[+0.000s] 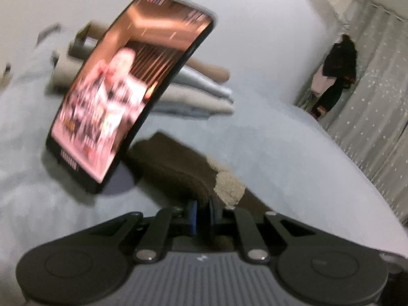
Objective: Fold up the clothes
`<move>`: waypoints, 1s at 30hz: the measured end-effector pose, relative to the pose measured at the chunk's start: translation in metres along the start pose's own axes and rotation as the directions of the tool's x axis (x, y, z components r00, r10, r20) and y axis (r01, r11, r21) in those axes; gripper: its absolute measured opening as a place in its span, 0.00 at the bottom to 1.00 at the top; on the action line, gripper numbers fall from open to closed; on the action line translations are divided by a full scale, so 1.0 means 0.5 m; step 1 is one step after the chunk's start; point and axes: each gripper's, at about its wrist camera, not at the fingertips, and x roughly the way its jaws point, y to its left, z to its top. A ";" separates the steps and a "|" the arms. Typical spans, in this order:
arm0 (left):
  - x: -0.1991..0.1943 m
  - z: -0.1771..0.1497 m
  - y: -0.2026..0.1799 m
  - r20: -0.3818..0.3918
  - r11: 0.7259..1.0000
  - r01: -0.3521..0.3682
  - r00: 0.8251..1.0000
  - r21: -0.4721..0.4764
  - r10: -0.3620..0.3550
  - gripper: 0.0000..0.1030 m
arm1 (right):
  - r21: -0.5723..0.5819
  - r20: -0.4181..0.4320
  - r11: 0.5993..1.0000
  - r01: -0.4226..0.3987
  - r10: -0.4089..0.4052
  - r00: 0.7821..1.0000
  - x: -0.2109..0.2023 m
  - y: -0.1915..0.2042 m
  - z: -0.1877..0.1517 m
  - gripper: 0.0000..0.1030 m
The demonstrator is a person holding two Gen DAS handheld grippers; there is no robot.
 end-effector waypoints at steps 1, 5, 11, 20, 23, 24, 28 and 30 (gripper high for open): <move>0.003 0.002 -0.002 0.004 1.000 -0.008 1.000 0.011 0.008 0.09 | -0.007 0.031 0.999 0.035 -0.035 0.999 -0.002 0.009 0.002 0.00; 0.043 -0.006 0.002 -0.099 0.998 -0.055 0.993 0.040 0.059 0.16 | 0.026 0.030 0.993 0.120 -0.120 0.992 0.015 0.014 0.011 0.00; 0.034 0.011 0.004 -0.118 0.999 -0.002 0.993 0.050 0.008 0.41 | 0.054 0.014 0.984 0.169 -0.170 0.985 -0.038 0.019 0.001 0.31; 0.012 0.017 0.002 -0.133 0.999 0.020 0.991 0.038 -0.015 0.70 | 0.098 -0.033 0.981 0.167 -0.164 0.986 -0.139 0.045 -0.078 0.41; 0.010 0.018 0.003 -0.142 0.999 0.023 0.990 0.026 -0.019 0.70 | 0.102 -0.080 0.985 0.137 -0.129 0.988 -0.105 0.069 -0.085 0.38; 0.009 0.019 0.004 -0.143 1.000 0.023 0.989 0.019 -0.020 0.70 | 0.102 -0.085 0.987 0.120 -0.112 0.990 -0.092 0.079 -0.079 0.38; 0.006 0.023 0.010 -0.142 1.000 0.026 0.990 0.000 -0.026 0.71 | 0.097 -0.083 0.994 0.039 -0.031 0.996 -0.054 0.120 -0.038 0.32; 0.004 0.024 0.011 -0.147 0.999 0.031 0.989 -0.010 -0.032 0.71 | 0.106 -0.067 0.993 0.055 -0.048 0.997 -0.056 0.125 -0.023 0.32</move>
